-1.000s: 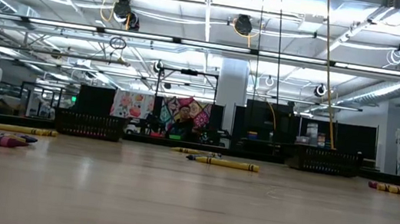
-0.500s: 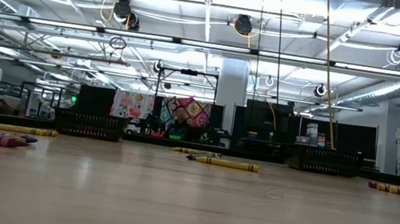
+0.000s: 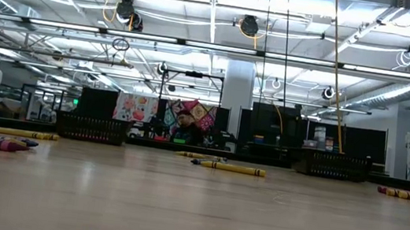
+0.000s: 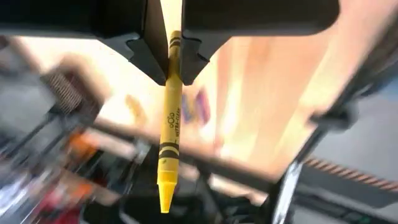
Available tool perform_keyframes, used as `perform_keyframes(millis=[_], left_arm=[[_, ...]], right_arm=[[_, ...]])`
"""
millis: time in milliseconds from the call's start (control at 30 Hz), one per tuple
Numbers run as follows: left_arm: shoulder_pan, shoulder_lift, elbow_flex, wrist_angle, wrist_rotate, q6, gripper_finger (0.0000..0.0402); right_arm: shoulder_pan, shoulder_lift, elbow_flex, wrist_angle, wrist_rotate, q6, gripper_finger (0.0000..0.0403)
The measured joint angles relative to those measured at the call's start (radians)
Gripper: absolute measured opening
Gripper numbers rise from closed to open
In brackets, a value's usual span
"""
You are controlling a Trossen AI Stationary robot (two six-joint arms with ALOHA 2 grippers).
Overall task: Sort crayons
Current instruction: Put the yellow crayon into the bottom black bin, then put the blue crayon into the top right black bin
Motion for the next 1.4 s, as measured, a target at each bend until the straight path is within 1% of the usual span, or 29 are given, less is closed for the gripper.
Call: perform_keyframes(millis=[33, 67, 133, 167, 200, 267, 400, 500, 600, 667, 767, 933, 1033, 1100, 1133, 1200, 1300, 1400], left_arm=[[0.0, 0.0, 0.0, -0.022, -0.006, -0.016, 0.0141], [0.0, 0.0, 0.0, -0.047, -0.007, -0.039, 0.0148], [0.0, 0.0, 0.0, -0.098, -0.007, -0.099, 0.0156], [-0.001, 0.0, 0.0, -0.124, -0.007, -0.129, 0.0158], [-0.001, 0.0, 0.0, -0.151, -0.007, -0.161, 0.0159], [-0.001, 0.0, 0.0, -0.208, -0.007, -0.232, 0.016], [0.003, 0.0, 0.0, -0.298, -0.006, -0.364, 0.016], [0.003, 0.0, 0.0, -0.331, -0.002, -0.415, 0.016], [0.003, 0.0, 0.0, -0.335, 0.018, -0.416, 0.016], [0.002, 0.0, 0.0, -0.337, 0.021, -0.416, 0.016], [0.002, 0.0, 0.0, -0.339, 0.022, -0.416, 0.016], [0.003, 0.0, 0.0, -0.341, 0.024, -0.416, 0.016], [0.003, 0.0, 0.0, -0.345, 0.025, -0.416, 0.016], [0.003, 0.0, 0.0, -0.345, 0.025, -0.416, 0.016], [0.003, 0.0, 0.0, -0.345, 0.025, -0.416, 0.016], [0.003, 0.0, 0.0, -0.345, 0.025, -0.417, 0.016], [0.004, 0.0, 0.0, -0.344, 0.025, -0.417, 0.016], [0.01, 0.0, 0.0, -0.341, 0.025, -0.418, 0.016]], right_arm=[[0.019, -0.041, 0.0, -0.122, -0.054, 0.117, 0.0002], [0.036, -0.081, 0.0, -0.237, -0.135, 0.241, 0.0002], [0.069, -0.144, 0.0, -0.434, -0.339, 0.524, 0.0003], [0.09, -0.164, 0.0, -0.509, -0.421, 0.662, 0.0003], [0.115, -0.175, 0.0, -0.577, -0.484, 0.797, 0.0003], [0.168, -0.18, 0.0, -0.674, -0.555, 0.991, 0.0003], [0.25, -0.144, -0.001, -0.819, -0.673, 1.194, 0.0003], [0.277, -0.107, -0.012, -0.934, -0.764, 1.306, 0.0003], [0.278, -0.089, -0.036, -0.996, -0.776, 1.385, 0.0004], [0.262, -0.088, -0.053, -0.992, -0.778, 1.393, 0.0004], [0.234, -0.093, -0.055, -0.982, -0.783, 1.343, 0.0016], [0.175, -0.102, -0.054, -0.967, -0.881, 1.225, 0.0074], [0.138, -0.105, -0.054, -0.962, -0.884, 1.125, 0.0108], [0.114, -0.104, -0.054, -0.951, -0.881, 1.05, 0.0124], [0.1, -0.104, -0.054, -0.94, -0.877, 1.019, 0.0129], [0.068, -0.104, -0.054, -0.899, -0.828, 0.977, 0.0134], [0.024, -0.104, -0.053, -0.79, -0.735, 0.923, 0.0136], [-0.003, -0.104, -0.053, -0.662, -0.691, 0.801, 0.0135]])
